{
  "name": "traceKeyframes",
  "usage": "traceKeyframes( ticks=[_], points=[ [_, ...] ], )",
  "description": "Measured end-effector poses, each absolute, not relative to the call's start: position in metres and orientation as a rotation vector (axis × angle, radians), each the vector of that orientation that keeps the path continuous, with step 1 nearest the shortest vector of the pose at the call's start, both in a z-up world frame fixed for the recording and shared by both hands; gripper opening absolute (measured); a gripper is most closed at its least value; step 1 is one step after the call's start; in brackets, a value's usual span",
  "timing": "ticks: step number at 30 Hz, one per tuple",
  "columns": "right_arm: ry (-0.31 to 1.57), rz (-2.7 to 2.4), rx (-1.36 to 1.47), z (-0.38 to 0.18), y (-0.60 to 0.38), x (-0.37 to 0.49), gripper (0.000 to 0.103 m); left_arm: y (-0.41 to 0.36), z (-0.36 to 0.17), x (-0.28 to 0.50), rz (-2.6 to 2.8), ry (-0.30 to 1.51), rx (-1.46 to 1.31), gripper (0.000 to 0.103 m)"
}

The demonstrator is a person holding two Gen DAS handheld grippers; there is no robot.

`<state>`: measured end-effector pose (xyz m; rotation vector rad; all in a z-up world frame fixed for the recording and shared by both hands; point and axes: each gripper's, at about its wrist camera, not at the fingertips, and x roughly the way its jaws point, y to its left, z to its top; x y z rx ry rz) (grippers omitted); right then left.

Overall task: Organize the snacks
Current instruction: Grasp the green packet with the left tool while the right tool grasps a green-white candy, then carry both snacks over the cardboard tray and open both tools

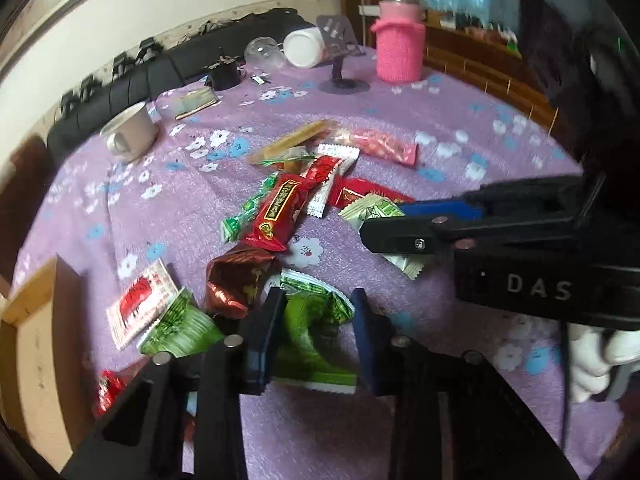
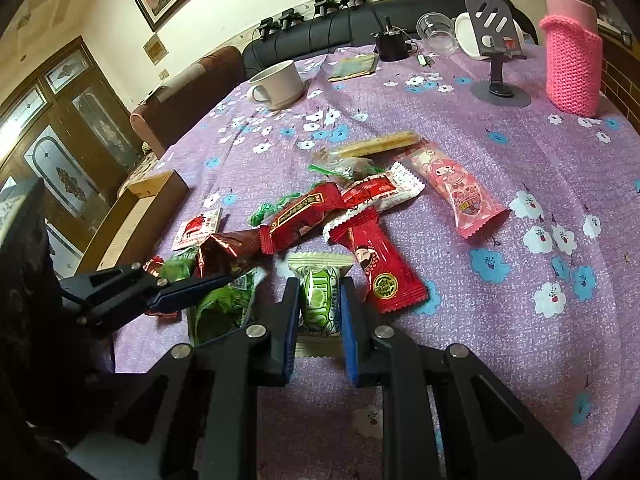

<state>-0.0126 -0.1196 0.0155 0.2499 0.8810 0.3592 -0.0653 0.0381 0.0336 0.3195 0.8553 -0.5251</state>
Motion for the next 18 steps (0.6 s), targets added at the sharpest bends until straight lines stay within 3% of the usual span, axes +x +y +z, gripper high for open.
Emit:
traceKeyframes(
  ticks=[7, 18],
  points=[
    [0.846, 0.342, 0.261, 0.018, -0.121, -0.017, 0.021, 0.072, 0.056, -0.080, -0.521, 0.807, 0.138, 0.028],
    [0.787, 0.483, 0.202, 0.070, -0.066, -0.056, 0.021, 0.213, 0.110, -0.130, -0.313, 0.664, -0.102, 0.028]
  ],
)
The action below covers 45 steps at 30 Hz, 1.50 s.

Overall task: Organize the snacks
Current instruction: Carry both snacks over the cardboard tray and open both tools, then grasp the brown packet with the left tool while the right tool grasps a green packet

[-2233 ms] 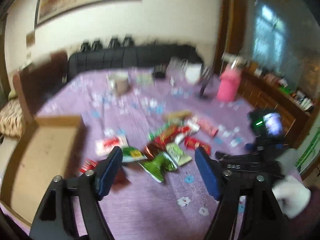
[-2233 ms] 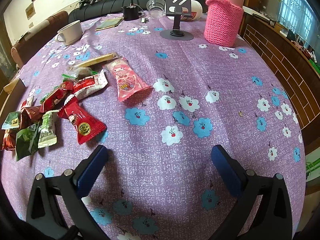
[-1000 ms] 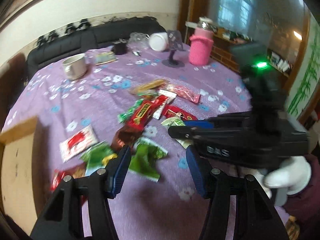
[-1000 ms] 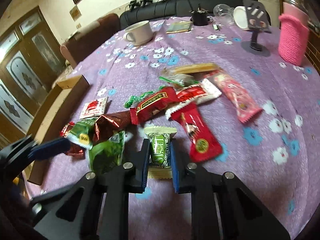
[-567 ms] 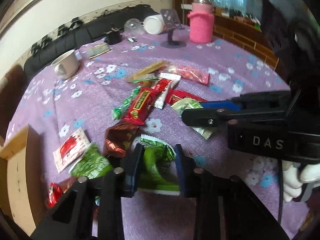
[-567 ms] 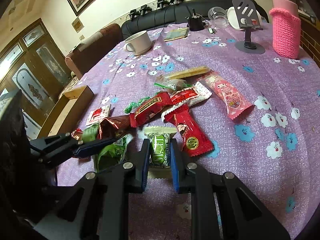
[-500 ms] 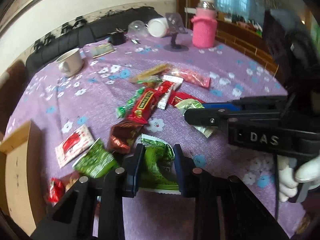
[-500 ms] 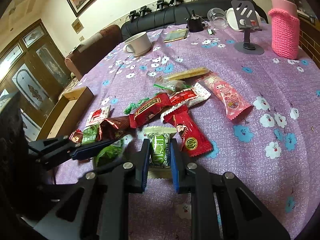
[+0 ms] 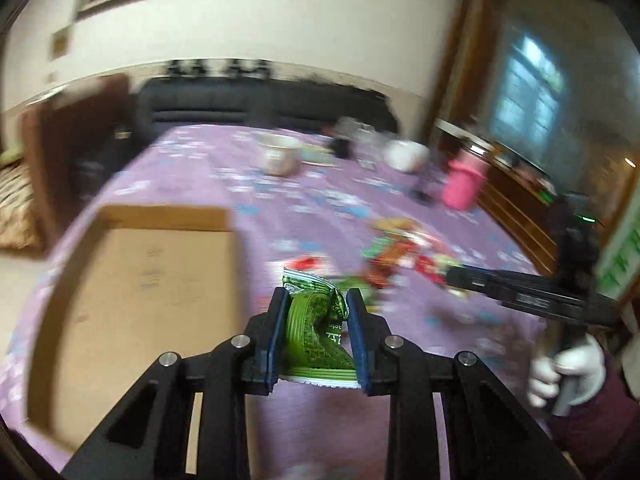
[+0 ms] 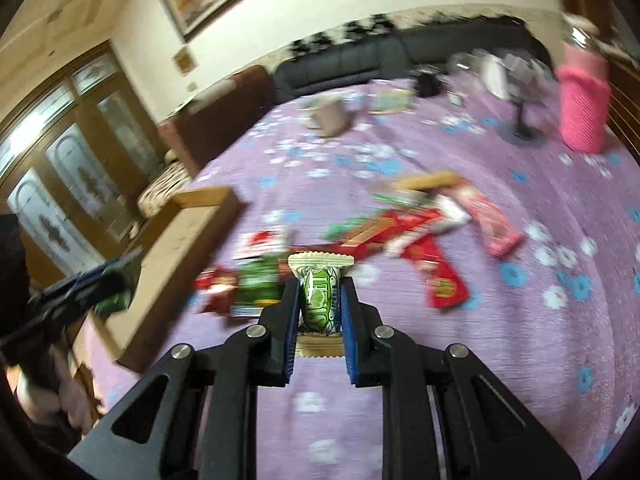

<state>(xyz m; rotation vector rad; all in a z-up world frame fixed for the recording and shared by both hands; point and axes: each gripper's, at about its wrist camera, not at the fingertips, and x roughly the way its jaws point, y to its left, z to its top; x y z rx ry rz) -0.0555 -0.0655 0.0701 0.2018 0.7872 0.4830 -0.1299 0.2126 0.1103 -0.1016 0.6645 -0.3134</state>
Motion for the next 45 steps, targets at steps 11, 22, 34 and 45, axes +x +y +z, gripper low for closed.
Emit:
traceKeyframes(
  ticks=[11, 22, 34, 45],
  points=[
    [0.879, 0.766, 0.092, 0.073, 0.089, -0.060, 0.021, 0.324, 0.070, -0.133, -0.017, 0.748, -0.255, 0.028],
    [0.971, 0.839, -0.022, 0.037, 0.185, -0.054, 0.023, 0.353, 0.059, -0.138, 0.010, 0.739, -0.353, 0.043],
    [0.770, 0.751, -0.016, 0.088, 0.134, -0.072, 0.024, 0.318, 0.090, -0.160, 0.018, 0.653, -0.267, 0.061],
    [0.765, 0.413, 0.143, 0.087, -0.045, -0.056, 0.067, 0.263, 0.105, -0.167, -0.144, 0.619, -0.233, 0.072]
  ],
)
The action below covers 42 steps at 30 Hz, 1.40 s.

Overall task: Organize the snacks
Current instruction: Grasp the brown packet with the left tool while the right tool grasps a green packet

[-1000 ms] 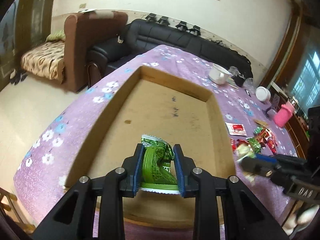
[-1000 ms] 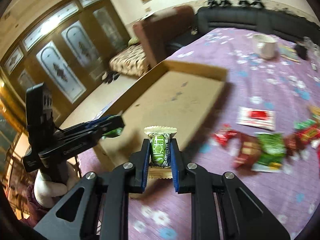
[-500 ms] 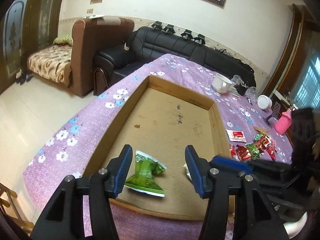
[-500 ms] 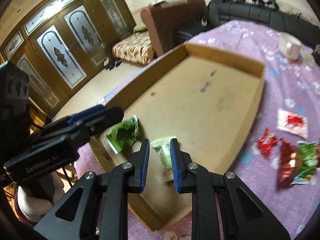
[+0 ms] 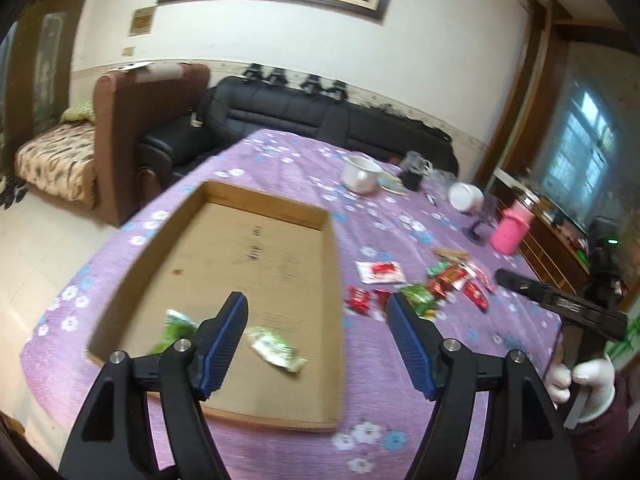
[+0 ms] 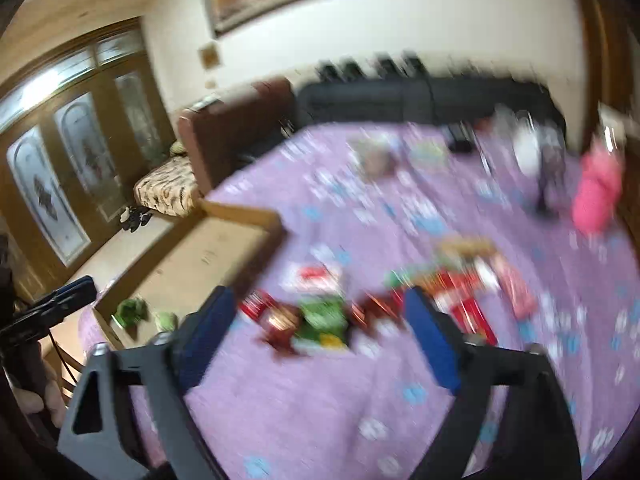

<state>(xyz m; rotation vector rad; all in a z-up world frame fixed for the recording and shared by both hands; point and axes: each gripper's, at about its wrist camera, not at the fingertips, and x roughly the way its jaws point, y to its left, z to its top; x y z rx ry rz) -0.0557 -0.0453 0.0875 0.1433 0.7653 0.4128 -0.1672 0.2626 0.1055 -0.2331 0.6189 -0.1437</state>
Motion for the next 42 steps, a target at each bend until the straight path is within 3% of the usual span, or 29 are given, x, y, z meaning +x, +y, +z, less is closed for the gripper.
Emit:
traceKeyframes(
  ticks=[3, 16, 19, 21, 26, 38, 39, 40, 42],
  points=[
    [0.820, 0.417, 0.163, 0.068, -0.049, -0.047, 0.058, 0.243, 0.102, -0.164, -0.190, 0.636, -0.202, 0.072],
    [0.917, 0.442, 0.084, 0.024, 0.015, -0.003, 0.058, 0.189, 0.089, -0.144, -0.286, 0.726, -0.109, 0.072],
    [0.925, 0.424, 0.073, 0.016, 0.012, 0.001, 0.051, 0.179, 0.084, -0.134, -0.297, 0.746, -0.095, 0.072],
    [0.951, 0.466, 0.148, 0.010, 0.003, 0.007, 0.034, 0.171, 0.079, -0.127, -0.302, 0.764, -0.087, 0.072],
    [0.935, 0.457, 0.157, 0.014, -0.015, -0.001, 0.032, 0.149, 0.069, -0.115, -0.317, 0.801, -0.033, 0.071],
    [0.883, 0.449, 0.260, 0.020, -0.057, -0.012, 0.032, 0.111, 0.035, -0.057, -0.245, 0.926, 0.078, 0.058],
    [0.883, 0.453, 0.262, 0.020, -0.057, -0.012, 0.032, 0.110, 0.030, -0.054, -0.232, 0.935, 0.091, 0.042],
    [0.883, 0.457, 0.264, 0.020, -0.058, -0.012, 0.032, 0.110, 0.026, -0.052, -0.238, 0.955, 0.084, 0.037],
    [0.881, 0.462, 0.274, 0.019, -0.058, -0.012, 0.032, 0.114, 0.026, -0.053, -0.243, 0.946, 0.063, 0.036]
  ],
)
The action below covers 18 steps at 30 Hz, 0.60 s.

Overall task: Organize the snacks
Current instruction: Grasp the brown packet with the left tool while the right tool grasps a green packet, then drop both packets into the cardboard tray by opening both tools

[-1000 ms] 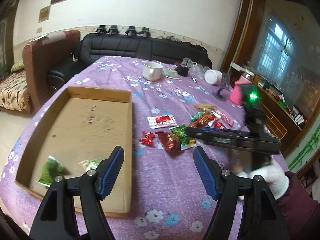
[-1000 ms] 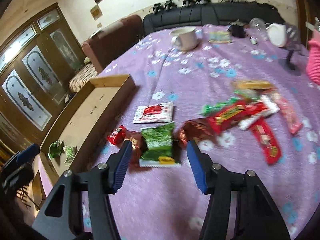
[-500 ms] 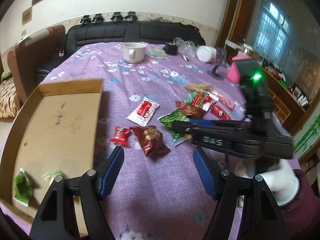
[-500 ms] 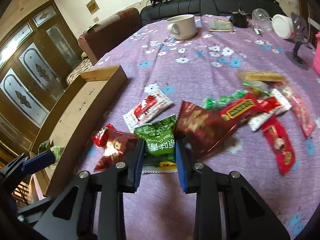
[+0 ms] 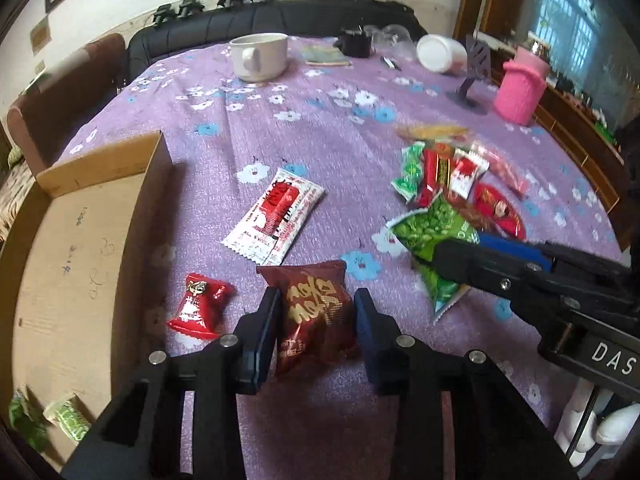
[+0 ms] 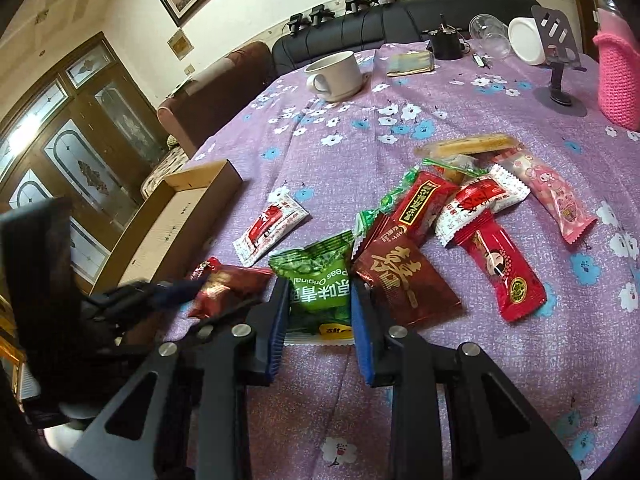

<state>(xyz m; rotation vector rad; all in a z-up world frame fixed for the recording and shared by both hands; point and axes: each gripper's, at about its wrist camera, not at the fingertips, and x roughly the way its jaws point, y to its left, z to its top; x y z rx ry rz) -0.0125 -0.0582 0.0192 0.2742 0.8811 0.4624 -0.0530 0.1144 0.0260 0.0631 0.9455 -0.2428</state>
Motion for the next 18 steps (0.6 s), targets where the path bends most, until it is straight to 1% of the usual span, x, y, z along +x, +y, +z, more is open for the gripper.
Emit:
traceKeyframes(
  ticks=[5, 9, 14, 18],
  points=[
    [0.865, 0.480, 0.295, 0.019, -0.059, -0.014, 0.032, 0.128, 0.037, -0.068, -0.286, 0.924, -0.031, 0.035],
    [0.847, 0.508, 0.309, 0.021, -0.055, -0.018, 0.032, 0.147, 0.060, -0.090, -0.319, 0.864, -0.098, 0.035],
    [0.820, 0.559, 0.322, 0.034, -0.046, -0.032, 0.032, 0.201, 0.087, -0.116, -0.281, 0.790, -0.177, 0.035],
    [0.825, 0.635, 0.334, 0.050, -0.024, -0.044, 0.032, 0.255, 0.089, -0.121, -0.168, 0.778, -0.206, 0.035]
  ],
)
